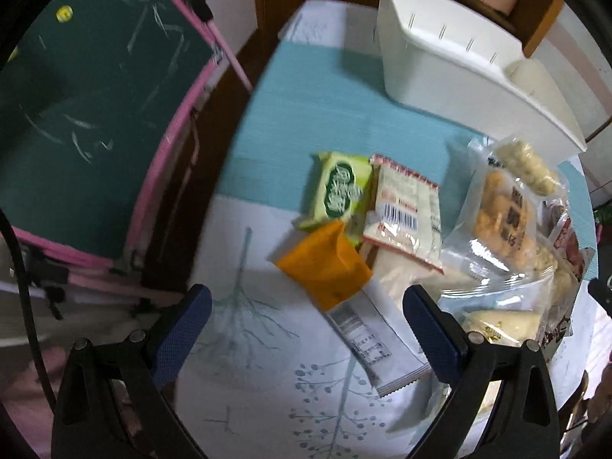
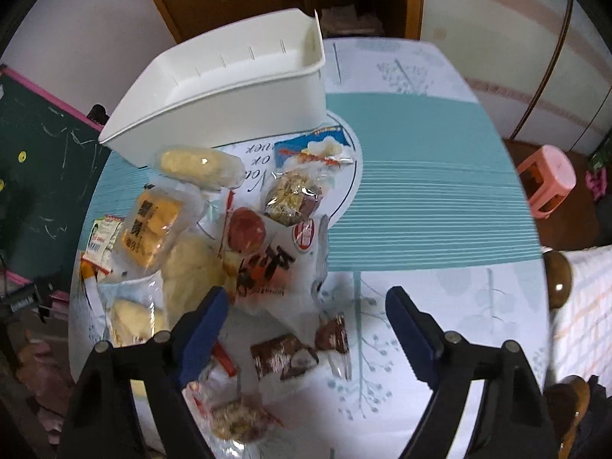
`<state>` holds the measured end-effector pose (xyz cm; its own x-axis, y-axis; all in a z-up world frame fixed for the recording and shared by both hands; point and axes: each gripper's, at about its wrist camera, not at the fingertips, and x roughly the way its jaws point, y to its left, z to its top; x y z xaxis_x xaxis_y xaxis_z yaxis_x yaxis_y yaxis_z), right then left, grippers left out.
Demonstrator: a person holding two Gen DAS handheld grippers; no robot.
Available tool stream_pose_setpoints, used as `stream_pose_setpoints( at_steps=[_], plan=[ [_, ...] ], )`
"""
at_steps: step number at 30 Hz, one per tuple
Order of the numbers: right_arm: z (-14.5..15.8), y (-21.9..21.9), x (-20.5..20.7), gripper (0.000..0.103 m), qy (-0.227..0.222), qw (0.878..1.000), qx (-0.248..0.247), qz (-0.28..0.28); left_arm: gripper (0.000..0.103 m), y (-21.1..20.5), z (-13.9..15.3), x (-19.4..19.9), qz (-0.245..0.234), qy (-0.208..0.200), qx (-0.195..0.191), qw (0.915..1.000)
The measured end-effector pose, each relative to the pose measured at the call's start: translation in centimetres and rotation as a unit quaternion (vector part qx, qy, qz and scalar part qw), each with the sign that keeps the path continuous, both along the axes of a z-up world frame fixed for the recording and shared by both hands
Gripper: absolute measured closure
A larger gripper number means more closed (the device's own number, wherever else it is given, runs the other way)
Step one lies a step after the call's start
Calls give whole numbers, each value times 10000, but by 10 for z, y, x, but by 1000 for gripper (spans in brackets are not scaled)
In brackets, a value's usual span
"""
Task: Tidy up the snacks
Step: 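Grasp the orange-and-white bar with the left tool while the right tool grasps the red-and-white bag, then carry both snacks over the white tray and open both tools to drop them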
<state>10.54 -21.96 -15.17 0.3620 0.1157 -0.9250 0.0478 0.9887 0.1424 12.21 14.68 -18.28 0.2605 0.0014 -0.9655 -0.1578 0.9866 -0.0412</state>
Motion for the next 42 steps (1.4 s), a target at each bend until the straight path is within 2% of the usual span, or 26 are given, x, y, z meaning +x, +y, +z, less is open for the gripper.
stream_pose_setpoints(
  at_steps=[7,10,13,15,16,19,20,23,28,29,31,36,42],
  plan=[
    [-22,-5,25,24,123,9992,357,-97,3,-19,-30,5,148,380,-107,9991],
    [-27,-4,33,24,175,9985,505,-98,3,-23,-41,7,179,527,-332,9979],
    [-38,2,40,24,338,9975,626,-7,6,-25,-47,7,277,505,-668,9961],
    [-44,8,39,30,405,9973,603,79,12,-29,-46,6,280,399,-680,9965],
    [-47,11,38,37,443,9965,696,155,20,-31,-44,5,246,329,-709,9966],
    [-47,13,34,41,394,9965,710,179,53,-37,-37,3,107,212,-1037,9943],
    [-46,13,33,44,377,9966,713,187,58,-38,-37,3,123,237,-1094,9936],
    [-44,11,26,51,344,9962,784,184,64,-44,-35,-1,90,143,-1099,9938],
    [-38,8,12,54,269,9971,674,213,68,-55,-24,-9,-1,1,-968,9953],
    [-35,8,8,54,229,9975,636,216,68,-57,-25,-21,-23,-63,-906,9959],
    [-28,8,0,54,128,9981,560,231,68,-62,-13,-27,-103,-190,-815,9964],
    [-3,6,-10,54,-151,9986,462,204,68,-82,45,-36,-506,-733,-677,9937],
    [50,3,-16,54,-725,9964,378,220,67,-102,134,-32,-1108,-1608,-374,9800]
  ],
)
